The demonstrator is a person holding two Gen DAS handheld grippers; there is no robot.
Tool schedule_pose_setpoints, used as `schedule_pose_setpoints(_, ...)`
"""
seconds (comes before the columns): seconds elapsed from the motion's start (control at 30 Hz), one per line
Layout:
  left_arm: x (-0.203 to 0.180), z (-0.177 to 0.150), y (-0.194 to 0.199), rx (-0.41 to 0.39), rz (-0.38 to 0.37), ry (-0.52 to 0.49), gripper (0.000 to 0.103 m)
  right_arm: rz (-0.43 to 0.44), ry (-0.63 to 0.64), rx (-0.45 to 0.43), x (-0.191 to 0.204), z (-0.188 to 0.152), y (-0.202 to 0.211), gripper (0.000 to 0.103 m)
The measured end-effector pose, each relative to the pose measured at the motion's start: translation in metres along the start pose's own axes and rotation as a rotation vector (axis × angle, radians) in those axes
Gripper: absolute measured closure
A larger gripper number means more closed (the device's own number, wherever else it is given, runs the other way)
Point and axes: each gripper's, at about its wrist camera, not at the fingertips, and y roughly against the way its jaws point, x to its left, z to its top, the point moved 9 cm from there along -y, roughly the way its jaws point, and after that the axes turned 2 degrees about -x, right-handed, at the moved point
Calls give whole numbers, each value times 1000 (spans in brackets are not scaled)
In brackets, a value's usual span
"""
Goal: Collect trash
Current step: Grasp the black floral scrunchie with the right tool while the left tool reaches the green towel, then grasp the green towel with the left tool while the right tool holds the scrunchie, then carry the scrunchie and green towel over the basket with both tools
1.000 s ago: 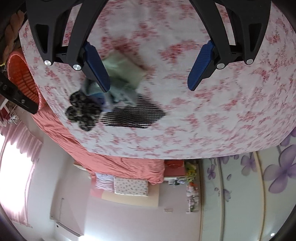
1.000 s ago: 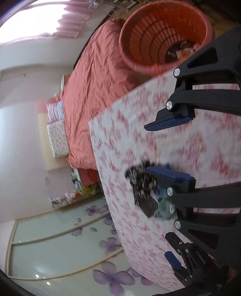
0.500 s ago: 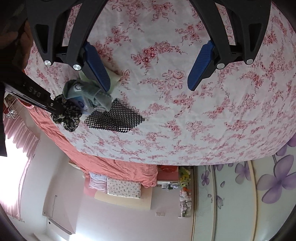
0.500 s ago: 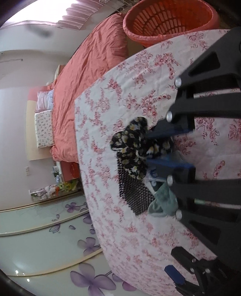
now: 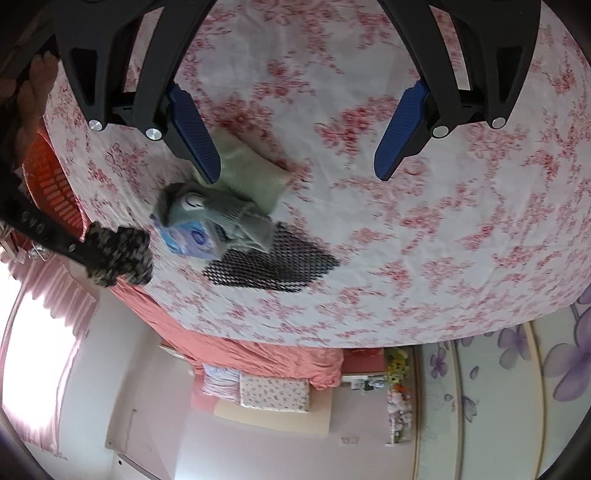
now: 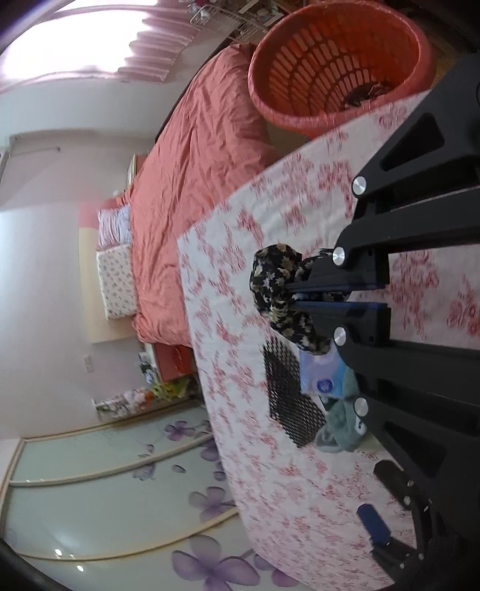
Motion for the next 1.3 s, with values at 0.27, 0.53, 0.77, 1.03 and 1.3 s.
schedule_pose_setpoints(0.27,-23,-8,-18,53,-23,-6,21,-12,-44,-2,-24,0,10,98)
schedule_pose_setpoints(0.53,-34,-12,-35,93,-12,-2,43,-17,-55,24,-31,-12,9,98)
schedule_pose_setpoints(0.77,-29,-11,-25,80,-29,1,77,-23,-73,15,-39,-11,19,98)
schedule_pose_setpoints(1.03,7,3,-1,25,27,35,81,-22,-90,-13,-44,-7,39,98)
schedule_pose_setpoints(1.3,13,27,30,-48,29,49,81,-18,-99,-58,-45,-1,65,98)
